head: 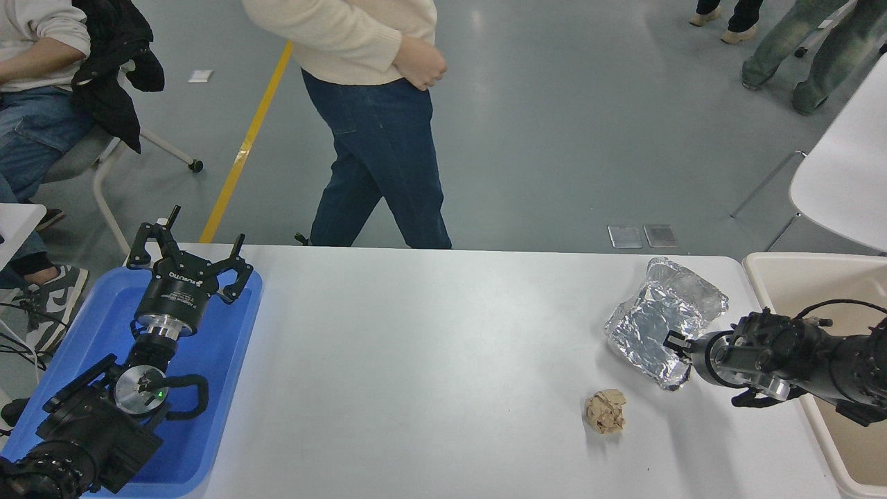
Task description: Pick up foil plate and place in dustbin
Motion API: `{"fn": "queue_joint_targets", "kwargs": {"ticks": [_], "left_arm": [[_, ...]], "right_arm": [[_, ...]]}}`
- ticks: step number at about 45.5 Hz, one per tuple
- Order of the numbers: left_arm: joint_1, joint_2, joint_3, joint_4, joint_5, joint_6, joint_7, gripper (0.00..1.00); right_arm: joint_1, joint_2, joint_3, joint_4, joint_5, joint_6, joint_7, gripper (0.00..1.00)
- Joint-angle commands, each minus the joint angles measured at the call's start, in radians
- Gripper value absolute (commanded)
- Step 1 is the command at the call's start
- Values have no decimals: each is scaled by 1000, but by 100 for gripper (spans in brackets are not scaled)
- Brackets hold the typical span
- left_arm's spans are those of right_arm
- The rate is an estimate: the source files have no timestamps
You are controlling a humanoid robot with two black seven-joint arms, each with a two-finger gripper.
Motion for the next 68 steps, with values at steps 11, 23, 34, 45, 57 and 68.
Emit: {"fn": "queue_joint_targets", "kwargs": {"ticks": [11,23,34,45,57,68], "left_arm": [[0,0,0,0,0,0,2,100],[0,0,0,0,0,0,2,100],[0,0,0,0,0,0,2,100],[0,0,0,0,0,0,0,100],[0,0,0,0,0,0,2,100],[0,0,0,0,0,0,2,100]], "right_arm": [[313,-248,7,290,-94,203,-27,0],[614,-348,-96,480,-220,433,-46,0],[828,-405,-171,583,-256,609,-46,0],[1014,-492,-187,689,-338,662,-47,0],[1240,-500,-286,741,-352,700,-47,0],[1362,-486,-369,733,-292,723,-49,0]]}}
